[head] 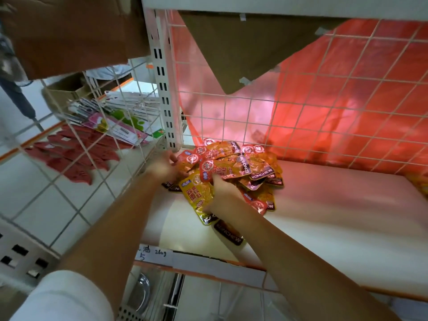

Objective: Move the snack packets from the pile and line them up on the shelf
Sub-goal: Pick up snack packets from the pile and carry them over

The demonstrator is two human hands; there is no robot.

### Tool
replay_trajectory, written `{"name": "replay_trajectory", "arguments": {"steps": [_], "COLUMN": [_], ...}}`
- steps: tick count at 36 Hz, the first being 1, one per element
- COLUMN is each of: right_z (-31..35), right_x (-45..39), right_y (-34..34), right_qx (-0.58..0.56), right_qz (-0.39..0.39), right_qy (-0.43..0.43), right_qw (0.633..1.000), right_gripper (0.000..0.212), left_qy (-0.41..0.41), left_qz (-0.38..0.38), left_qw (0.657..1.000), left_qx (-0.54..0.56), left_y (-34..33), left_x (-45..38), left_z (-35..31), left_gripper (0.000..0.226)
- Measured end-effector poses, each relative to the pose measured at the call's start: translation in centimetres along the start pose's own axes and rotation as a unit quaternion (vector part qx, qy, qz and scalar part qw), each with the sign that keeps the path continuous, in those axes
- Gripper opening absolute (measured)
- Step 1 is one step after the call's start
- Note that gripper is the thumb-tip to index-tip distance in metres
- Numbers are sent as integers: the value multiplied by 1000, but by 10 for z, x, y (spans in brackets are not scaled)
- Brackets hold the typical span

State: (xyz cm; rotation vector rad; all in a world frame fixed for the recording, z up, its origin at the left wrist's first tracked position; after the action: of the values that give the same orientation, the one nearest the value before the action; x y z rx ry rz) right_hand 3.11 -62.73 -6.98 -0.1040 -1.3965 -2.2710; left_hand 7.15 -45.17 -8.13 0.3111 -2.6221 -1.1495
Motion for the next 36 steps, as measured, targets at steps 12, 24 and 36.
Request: {"name": "replay_trajectory", "arguments": {"steps": [12,24,36], "right_z": [-35,-87,-187], "right_x": [19,55,98], "right_y": [18,51,97], "right_qx": [-196,-423,-498], "right_qz": [-32,-58,-108], "right_qy": [23,109,94], "right_qw": [980,897,855], "right_gripper": [10,16,23], "left_qy": [36,-112,-144], "left_qz": [-45,48,50], "left_qw": [981,920,871], "left_qx": [187,373,467], "left_y": [-11,-18,-104], "left_x": [43,97,130], "left_z": [0,-57,-171], "left_gripper": [38,19,23]}}
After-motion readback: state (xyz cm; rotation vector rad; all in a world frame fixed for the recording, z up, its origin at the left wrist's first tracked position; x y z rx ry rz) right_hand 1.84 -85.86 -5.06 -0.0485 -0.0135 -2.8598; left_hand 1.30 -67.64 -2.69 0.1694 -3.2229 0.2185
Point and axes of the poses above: each hand's wrist, its own x-axis away from the middle knuckle, its own y-axis out of the back of the hand, z = x × y, the point moved 1 cm from there along -x, towards the middle knuckle, and after that the axes turned 3 degrees about z, right-handed, at the moved point
